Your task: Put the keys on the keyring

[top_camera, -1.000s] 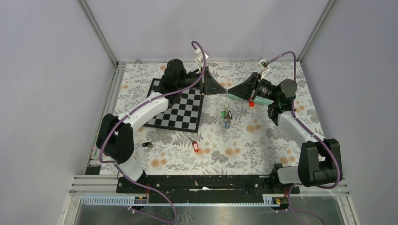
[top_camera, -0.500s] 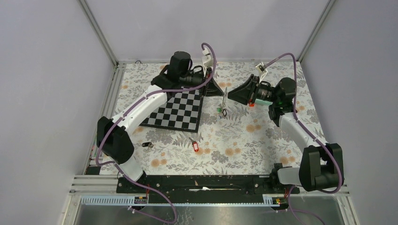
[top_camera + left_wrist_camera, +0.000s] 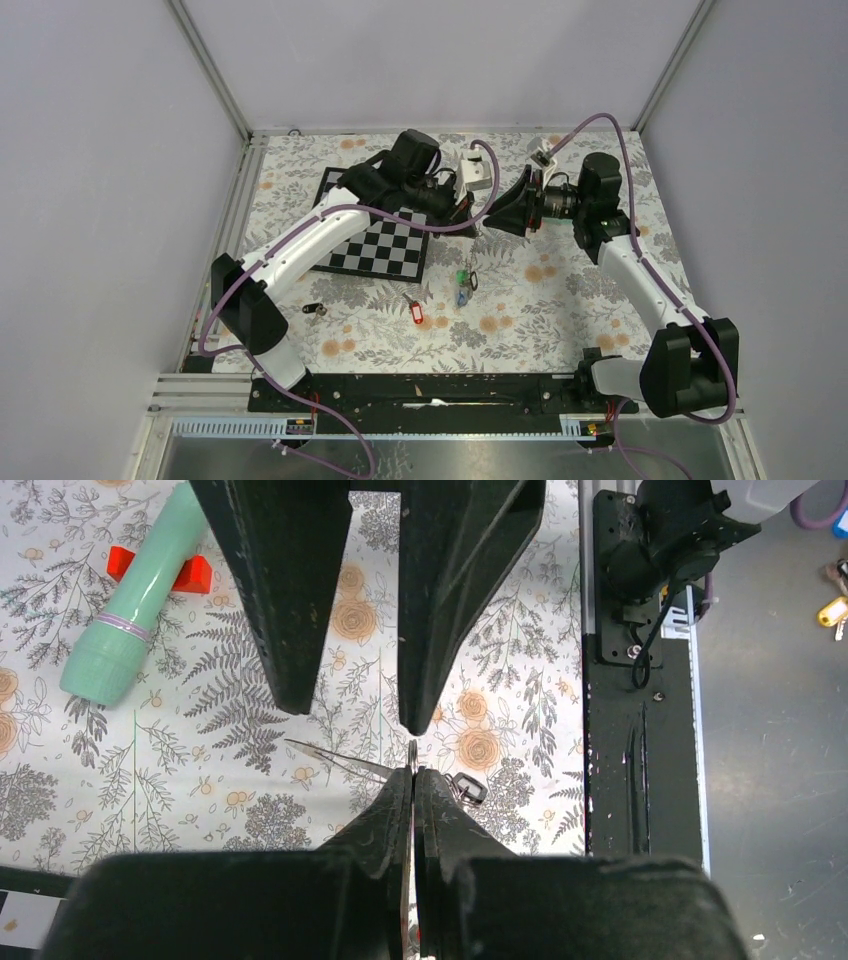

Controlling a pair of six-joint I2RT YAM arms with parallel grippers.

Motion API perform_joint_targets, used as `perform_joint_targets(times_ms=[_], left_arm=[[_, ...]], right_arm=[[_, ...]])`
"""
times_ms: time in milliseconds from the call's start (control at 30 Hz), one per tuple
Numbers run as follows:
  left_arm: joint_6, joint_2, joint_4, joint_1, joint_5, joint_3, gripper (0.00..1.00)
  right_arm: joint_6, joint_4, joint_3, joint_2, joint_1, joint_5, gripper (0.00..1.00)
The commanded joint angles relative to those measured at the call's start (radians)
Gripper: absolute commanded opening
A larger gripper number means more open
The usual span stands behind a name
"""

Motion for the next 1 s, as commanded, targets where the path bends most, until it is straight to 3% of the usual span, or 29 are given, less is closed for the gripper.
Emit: perform_joint_targets(times_ms=[0, 300, 667, 967], left_arm=[[0.051, -0.043, 0.012, -0.008, -0.017, 0.057, 0.0], [0.033, -0.04, 0.031, -0.01, -0.007, 0.05, 0.0], [0.026, -0.043, 0.04, -0.01, 0.048, 0.035, 0.0], [0.027, -0.04, 0.041, -0.009, 0.067, 0.024, 0.0]], right_arm=[[-0.163, -0.166, 0.022, -0.039, 0.019, -0.054, 0.47], [-0.361, -0.367, 0.031, -0.048, 0.056, -0.033, 0.48], [-0.358, -0.338, 0.035, -0.038, 0.086, 0.002, 0.46], [-0.369, -0.35, 0.042, -0.047, 0.088, 0.003, 0.38]])
